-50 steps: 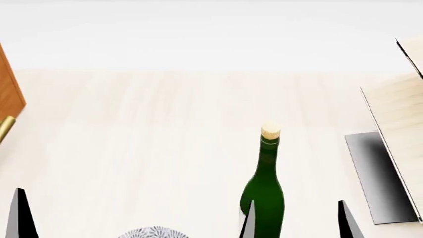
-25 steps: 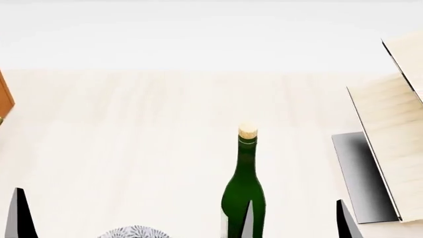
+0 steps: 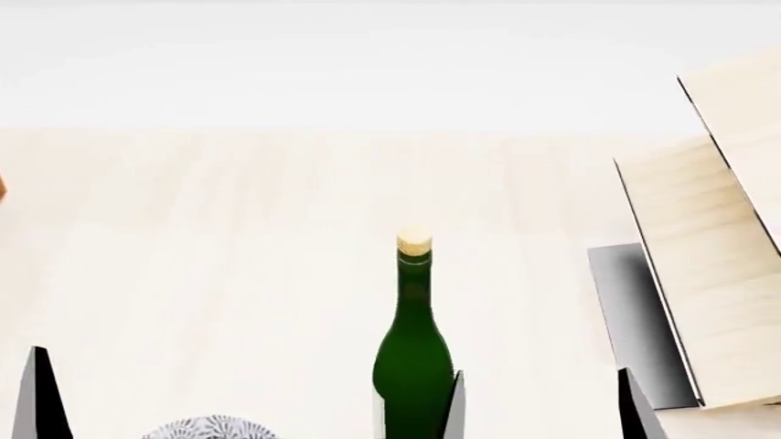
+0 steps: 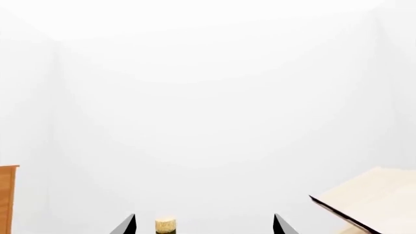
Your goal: Put the wine bottle on the wine rack.
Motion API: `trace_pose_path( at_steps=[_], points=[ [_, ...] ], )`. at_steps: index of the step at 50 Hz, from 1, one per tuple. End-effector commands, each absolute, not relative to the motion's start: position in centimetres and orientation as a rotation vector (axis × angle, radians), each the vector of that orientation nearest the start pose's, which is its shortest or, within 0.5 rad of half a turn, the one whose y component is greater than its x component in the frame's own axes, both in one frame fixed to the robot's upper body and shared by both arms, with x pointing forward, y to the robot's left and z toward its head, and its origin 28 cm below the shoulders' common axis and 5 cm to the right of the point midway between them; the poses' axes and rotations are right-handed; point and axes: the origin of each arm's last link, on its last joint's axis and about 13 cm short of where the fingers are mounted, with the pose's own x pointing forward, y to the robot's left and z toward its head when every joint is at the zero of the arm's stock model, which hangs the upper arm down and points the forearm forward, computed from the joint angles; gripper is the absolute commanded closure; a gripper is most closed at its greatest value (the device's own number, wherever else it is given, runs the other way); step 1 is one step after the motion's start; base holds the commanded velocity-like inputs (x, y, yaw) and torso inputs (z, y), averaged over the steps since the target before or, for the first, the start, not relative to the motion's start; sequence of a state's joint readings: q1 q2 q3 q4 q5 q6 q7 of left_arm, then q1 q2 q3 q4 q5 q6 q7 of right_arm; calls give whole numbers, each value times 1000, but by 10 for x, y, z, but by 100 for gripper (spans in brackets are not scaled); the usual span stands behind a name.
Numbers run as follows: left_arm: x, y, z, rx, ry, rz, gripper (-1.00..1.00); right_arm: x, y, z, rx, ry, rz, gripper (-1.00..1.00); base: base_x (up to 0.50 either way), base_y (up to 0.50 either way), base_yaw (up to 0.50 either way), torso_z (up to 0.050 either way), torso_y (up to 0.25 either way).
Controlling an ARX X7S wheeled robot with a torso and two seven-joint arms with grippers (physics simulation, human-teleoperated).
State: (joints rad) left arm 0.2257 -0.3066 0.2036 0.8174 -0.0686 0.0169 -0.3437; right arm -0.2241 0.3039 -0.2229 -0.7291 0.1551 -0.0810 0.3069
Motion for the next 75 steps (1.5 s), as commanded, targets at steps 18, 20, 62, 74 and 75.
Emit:
trace_pose_path(
  at_steps=[18, 20, 62, 74, 75],
  points=[
    [138, 201, 138, 0, -563, -20, -100, 143, -90, 123, 78, -505, 76, -100, 0, -92, 0, 0, 0],
    [138, 201, 138, 0, -564, -20, -100, 143, -89, 123, 77, -507, 77, -100, 0, -94, 0, 0, 0],
    [138, 202, 138, 0, -565, -16, -100, 143, -90, 124, 78, -505, 80, -100, 0, -96, 0, 0, 0],
    [138, 202, 138, -1, -565, -16, -100, 142, -89, 124, 78, -505, 81, -100, 0, -97, 0, 0, 0],
    [138, 202, 138, -1, -564, -16, -100, 142, -89, 124, 78, -505, 81, -100, 0, -98, 0, 0, 0]
  ],
)
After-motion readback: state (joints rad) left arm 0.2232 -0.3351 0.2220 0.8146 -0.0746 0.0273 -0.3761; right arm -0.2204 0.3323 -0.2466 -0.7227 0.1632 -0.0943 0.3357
